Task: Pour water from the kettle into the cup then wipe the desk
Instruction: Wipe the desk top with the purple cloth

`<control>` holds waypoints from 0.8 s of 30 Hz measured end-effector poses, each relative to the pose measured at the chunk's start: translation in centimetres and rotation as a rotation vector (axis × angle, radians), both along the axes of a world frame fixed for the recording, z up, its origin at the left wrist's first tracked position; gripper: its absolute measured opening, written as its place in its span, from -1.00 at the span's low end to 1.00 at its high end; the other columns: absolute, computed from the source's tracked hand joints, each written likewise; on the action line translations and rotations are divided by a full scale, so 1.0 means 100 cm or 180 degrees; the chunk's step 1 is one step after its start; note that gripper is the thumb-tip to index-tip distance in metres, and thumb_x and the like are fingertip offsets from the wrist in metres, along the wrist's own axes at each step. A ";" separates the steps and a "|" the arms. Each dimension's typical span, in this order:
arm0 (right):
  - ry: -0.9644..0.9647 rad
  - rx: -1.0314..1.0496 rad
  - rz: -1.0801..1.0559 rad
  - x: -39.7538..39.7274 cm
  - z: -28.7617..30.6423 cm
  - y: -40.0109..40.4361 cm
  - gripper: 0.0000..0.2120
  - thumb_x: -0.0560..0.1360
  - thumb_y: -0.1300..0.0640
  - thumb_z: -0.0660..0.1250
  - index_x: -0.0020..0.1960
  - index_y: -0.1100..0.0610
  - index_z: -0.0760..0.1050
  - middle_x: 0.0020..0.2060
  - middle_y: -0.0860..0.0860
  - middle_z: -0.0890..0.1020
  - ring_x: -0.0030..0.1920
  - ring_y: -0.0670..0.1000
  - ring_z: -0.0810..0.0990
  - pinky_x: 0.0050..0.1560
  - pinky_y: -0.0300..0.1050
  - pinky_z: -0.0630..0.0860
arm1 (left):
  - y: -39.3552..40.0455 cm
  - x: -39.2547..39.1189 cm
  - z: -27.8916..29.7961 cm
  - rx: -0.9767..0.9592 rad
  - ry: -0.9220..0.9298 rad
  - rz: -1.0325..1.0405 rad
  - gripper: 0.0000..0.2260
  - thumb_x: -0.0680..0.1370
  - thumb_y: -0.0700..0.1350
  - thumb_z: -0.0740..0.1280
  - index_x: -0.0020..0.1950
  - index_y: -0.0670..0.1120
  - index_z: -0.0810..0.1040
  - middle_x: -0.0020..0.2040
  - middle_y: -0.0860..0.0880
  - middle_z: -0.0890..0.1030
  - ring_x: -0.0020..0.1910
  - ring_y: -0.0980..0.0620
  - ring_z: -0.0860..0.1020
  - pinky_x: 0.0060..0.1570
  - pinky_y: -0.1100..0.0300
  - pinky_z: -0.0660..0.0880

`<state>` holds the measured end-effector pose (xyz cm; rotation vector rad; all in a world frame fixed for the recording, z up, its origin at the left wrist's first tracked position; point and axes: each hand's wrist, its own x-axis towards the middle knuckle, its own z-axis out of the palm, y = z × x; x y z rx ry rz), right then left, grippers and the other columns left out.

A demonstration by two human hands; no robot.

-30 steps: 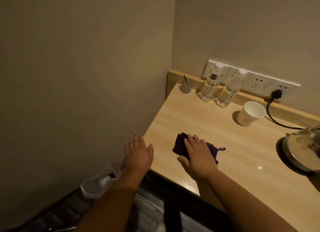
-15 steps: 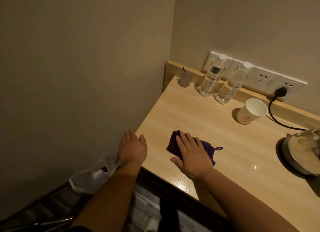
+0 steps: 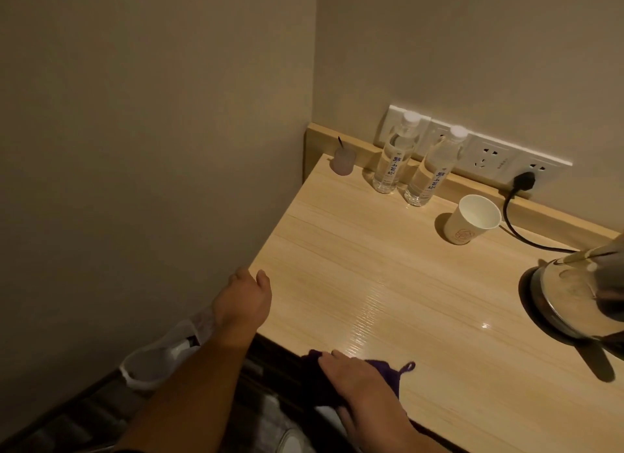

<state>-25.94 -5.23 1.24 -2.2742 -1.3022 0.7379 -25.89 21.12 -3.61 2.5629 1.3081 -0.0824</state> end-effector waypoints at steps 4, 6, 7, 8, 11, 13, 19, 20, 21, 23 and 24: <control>0.3209 0.0978 -0.2034 0.041 0.039 0.009 -0.63 0.53 0.28 0.30 0.25 -0.05 0.57 0.10 0.05 0.68 0.12 0.12 0.63 0.13 -0.06 0.53 | -0.001 -0.002 0.001 0.0041 -0.0044 0.0052 -0.55 0.62 0.14 -0.02 0.21 -0.18 0.41 0.10 -0.17 0.58 -0.05 -0.21 0.58 -0.23 0.05 0.33; 0.3652 0.1300 -0.2418 0.082 0.054 0.027 -0.74 0.54 0.24 0.29 0.19 0.11 0.59 0.04 0.24 0.67 0.03 0.26 0.65 0.02 0.11 0.58 | -0.002 -0.001 0.001 0.0068 -0.0093 0.0045 -0.55 0.62 0.14 -0.01 0.20 -0.18 0.42 0.10 -0.19 0.58 -0.04 -0.23 0.58 -0.20 0.03 0.36; 0.3479 0.1397 -0.2534 0.106 0.062 0.039 -0.77 0.55 0.23 0.28 0.17 0.12 0.59 0.02 0.25 0.67 -0.01 0.26 0.66 0.00 0.12 0.58 | -0.002 0.000 0.001 0.0052 -0.0106 0.0062 -0.56 0.62 0.14 0.00 0.19 -0.18 0.43 0.10 -0.19 0.59 -0.04 -0.24 0.58 -0.19 0.02 0.39; 0.3140 0.1457 -0.2592 0.130 0.067 0.055 -0.78 0.56 0.22 0.26 0.15 0.08 0.59 -0.01 0.23 0.68 -0.05 0.23 0.66 -0.02 0.11 0.57 | -0.002 0.001 0.002 0.0030 -0.0095 0.0087 -0.56 0.62 0.14 0.01 0.18 -0.18 0.43 0.10 -0.19 0.59 -0.04 -0.25 0.58 -0.17 0.01 0.41; 0.1622 0.1462 -0.2504 0.197 0.064 0.110 -0.76 0.59 0.13 0.24 0.22 -0.06 0.51 0.01 0.07 0.65 0.01 0.14 0.61 -0.03 0.07 0.53 | -0.003 0.003 0.002 -0.0014 0.0035 0.0157 -0.57 0.62 0.14 0.04 0.18 -0.17 0.46 0.05 -0.19 0.60 -0.06 -0.23 0.59 -0.14 0.02 0.47; 0.0242 0.1352 -0.2071 0.231 0.052 0.145 -0.62 0.58 0.18 0.22 0.39 0.03 0.38 0.13 0.02 0.57 0.08 0.03 0.52 0.00 -0.05 0.43 | -0.007 0.002 0.003 0.0134 -0.0050 0.0028 -0.63 0.61 0.09 0.14 0.06 -0.20 0.53 -0.13 -0.20 0.61 -0.24 -0.21 0.58 -0.26 0.05 0.48; -0.1225 0.0314 -0.0227 0.266 -0.019 0.206 -0.58 0.54 0.21 0.23 0.38 0.24 0.32 0.32 0.25 0.43 0.27 0.27 0.41 0.27 0.15 0.36 | 0.000 0.003 -0.008 0.0072 -0.0187 0.0192 -0.63 0.60 0.15 0.07 0.06 -0.09 0.50 -0.07 -0.08 0.59 -0.15 -0.12 0.58 -0.18 0.08 0.48; -0.1337 0.0125 -0.0037 0.268 -0.029 0.208 -0.51 0.56 0.13 0.22 0.44 0.24 0.26 0.39 0.24 0.38 0.34 0.25 0.35 0.33 0.14 0.31 | 0.001 0.003 -0.011 0.0094 -0.0203 0.0210 -0.62 0.59 0.16 0.04 0.05 -0.08 0.49 -0.07 -0.07 0.59 -0.15 -0.12 0.58 -0.20 0.07 0.46; -0.1397 0.0041 0.0032 0.269 -0.035 0.208 -0.47 0.57 0.07 0.20 0.48 0.23 0.20 0.44 0.22 0.32 0.39 0.24 0.30 0.37 0.15 0.26 | 0.002 0.004 -0.012 0.0150 -0.0200 0.0203 -0.62 0.59 0.16 0.04 0.04 -0.08 0.49 -0.08 -0.08 0.58 -0.16 -0.13 0.58 -0.22 0.08 0.43; -0.1433 -0.0038 0.0106 0.272 -0.040 0.207 -0.43 0.61 -0.03 0.13 0.52 0.21 0.12 0.51 0.19 0.22 0.47 0.22 0.19 0.42 0.16 0.17 | 0.000 0.003 -0.012 0.0224 -0.0180 0.0173 -0.63 0.59 0.15 0.05 0.03 -0.10 0.50 -0.08 -0.09 0.58 -0.16 -0.13 0.58 -0.26 0.11 0.34; -0.1461 -0.0064 0.0134 0.272 -0.042 0.205 -0.42 0.62 -0.05 0.10 0.53 0.20 0.10 0.52 0.17 0.19 0.49 0.20 0.15 0.44 0.16 0.14 | -0.001 0.002 -0.012 0.0264 -0.0192 0.0135 -0.64 0.59 0.13 0.07 0.03 -0.11 0.50 -0.09 -0.10 0.58 -0.18 -0.13 0.57 -0.27 0.12 0.30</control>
